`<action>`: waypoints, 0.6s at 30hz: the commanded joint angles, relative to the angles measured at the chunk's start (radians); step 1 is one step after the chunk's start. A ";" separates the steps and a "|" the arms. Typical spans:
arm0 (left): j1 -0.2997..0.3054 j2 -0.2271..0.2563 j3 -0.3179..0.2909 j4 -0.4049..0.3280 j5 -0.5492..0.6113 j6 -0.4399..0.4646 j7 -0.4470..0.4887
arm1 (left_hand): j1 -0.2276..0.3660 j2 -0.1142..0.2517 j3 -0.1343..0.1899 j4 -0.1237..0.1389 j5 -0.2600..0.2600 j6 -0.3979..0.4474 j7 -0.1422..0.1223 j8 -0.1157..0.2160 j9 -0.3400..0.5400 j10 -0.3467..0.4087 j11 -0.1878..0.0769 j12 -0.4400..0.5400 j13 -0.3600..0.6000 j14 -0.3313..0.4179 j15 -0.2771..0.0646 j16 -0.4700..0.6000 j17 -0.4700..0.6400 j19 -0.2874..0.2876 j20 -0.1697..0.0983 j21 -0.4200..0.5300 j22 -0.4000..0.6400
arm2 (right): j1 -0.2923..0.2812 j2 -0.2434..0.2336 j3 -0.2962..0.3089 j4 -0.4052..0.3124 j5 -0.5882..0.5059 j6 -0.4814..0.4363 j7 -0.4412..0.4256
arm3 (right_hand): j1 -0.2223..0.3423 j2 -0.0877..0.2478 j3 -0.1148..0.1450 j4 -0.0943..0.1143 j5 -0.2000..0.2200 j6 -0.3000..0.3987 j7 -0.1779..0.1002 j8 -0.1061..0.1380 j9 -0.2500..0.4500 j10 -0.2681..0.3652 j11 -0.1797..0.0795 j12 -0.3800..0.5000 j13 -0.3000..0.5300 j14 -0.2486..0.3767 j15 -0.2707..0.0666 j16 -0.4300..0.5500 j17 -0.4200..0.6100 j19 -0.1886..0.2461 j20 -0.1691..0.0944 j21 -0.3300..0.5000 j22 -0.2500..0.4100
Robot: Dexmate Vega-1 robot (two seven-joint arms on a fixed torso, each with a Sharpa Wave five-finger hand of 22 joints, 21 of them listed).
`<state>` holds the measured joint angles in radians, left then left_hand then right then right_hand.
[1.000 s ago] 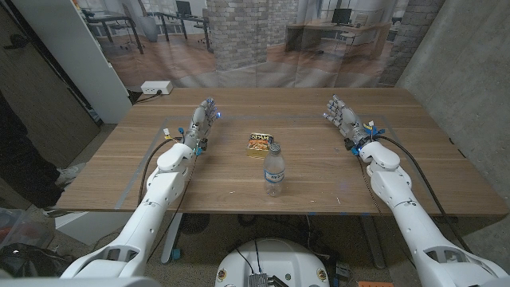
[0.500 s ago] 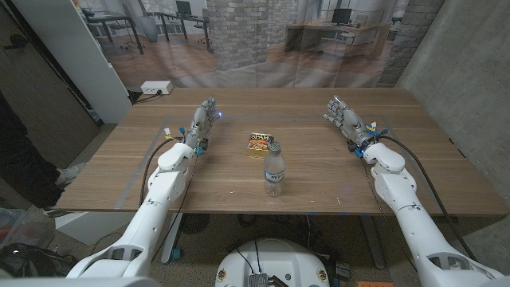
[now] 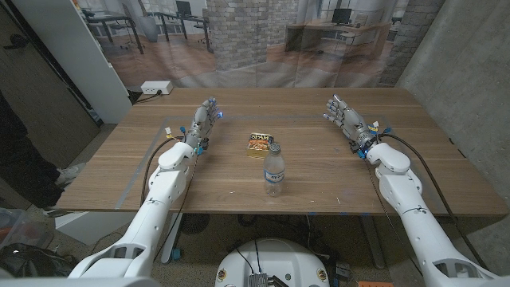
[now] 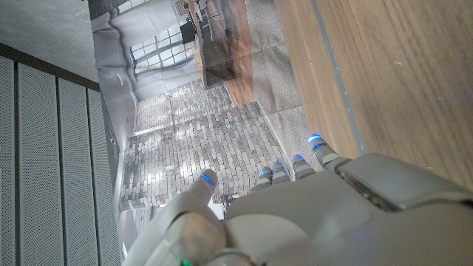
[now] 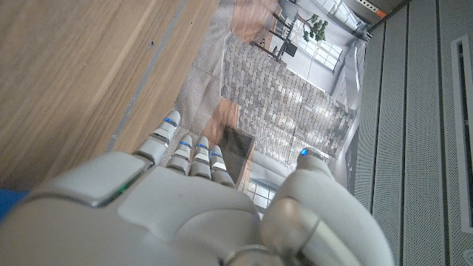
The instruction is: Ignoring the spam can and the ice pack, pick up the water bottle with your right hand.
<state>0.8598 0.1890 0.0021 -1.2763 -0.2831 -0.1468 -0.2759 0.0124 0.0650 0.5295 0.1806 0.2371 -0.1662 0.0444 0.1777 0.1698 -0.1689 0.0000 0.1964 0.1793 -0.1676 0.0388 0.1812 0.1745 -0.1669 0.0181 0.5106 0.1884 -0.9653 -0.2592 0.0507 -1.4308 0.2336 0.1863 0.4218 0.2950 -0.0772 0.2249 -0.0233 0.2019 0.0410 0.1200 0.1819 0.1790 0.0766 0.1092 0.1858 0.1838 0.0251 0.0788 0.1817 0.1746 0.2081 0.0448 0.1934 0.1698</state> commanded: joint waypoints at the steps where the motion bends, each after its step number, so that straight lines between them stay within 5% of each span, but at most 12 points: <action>1: -0.007 -0.010 -0.007 0.010 0.008 0.000 -0.009 | 0.000 0.097 -0.001 -0.001 0.005 -0.072 0.002 0.003 0.003 -0.048 0.002 0.004 0.005 -0.074 0.003 0.007 0.005 -0.065 0.003 0.000 0.005 | -0.031 -0.018 0.003 -0.058 -0.015 -0.011 0.015 | 0.003 -0.018 -0.008 -0.002 0.011 -0.003 0.013 0.008 0.003 -0.001 0.010 0.007 0.004 0.003 0.011 0.006 0.003 0.006 0.016 0.001 0.002; 7: -0.006 -0.010 -0.008 0.009 0.010 0.001 -0.014 | 0.000 0.097 -0.001 -0.001 0.005 -0.073 0.002 0.003 0.003 -0.048 0.004 0.004 0.005 -0.074 0.003 0.007 0.005 -0.065 0.003 -0.001 0.005 | -0.047 -0.031 0.003 -0.084 -0.025 -0.012 0.018 | 0.002 -0.030 -0.017 -0.005 0.017 -0.002 0.012 0.009 0.004 -0.003 0.007 0.006 0.004 0.008 0.028 0.008 0.004 0.011 0.040 0.003 0.003; 18: -0.010 -0.010 -0.008 0.010 0.013 0.006 -0.019 | 0.000 0.097 -0.002 -0.001 0.005 -0.072 0.002 0.003 0.003 -0.049 0.004 0.004 0.005 -0.075 0.004 0.007 0.005 -0.065 0.004 -0.001 0.005 | -0.087 -0.044 0.003 -0.137 -0.038 -0.012 0.014 | -0.002 -0.042 -0.026 -0.007 0.022 0.004 0.014 0.011 0.004 -0.003 0.010 0.007 0.004 0.011 0.030 0.009 0.004 0.014 0.041 0.003 0.003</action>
<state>0.8550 0.1810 -0.0043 -1.2693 -0.2736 -0.1442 -0.2885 0.0124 0.0650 0.5295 0.1806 0.2371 -0.1662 0.0444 0.1777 0.1698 -0.1689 0.0000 0.1964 0.1792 -0.1676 0.0387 0.1812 0.1745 -0.1669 0.0181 0.5105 0.1883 -1.0161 -0.2907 0.0527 -1.5186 0.2113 0.1749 0.4365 0.2924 -0.1089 0.2013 -0.0304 0.2191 0.0410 0.1199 0.1897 0.1790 0.0767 0.1091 0.1858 0.1838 0.0358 0.1039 0.1817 0.1745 0.2170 0.0825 0.1934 0.1698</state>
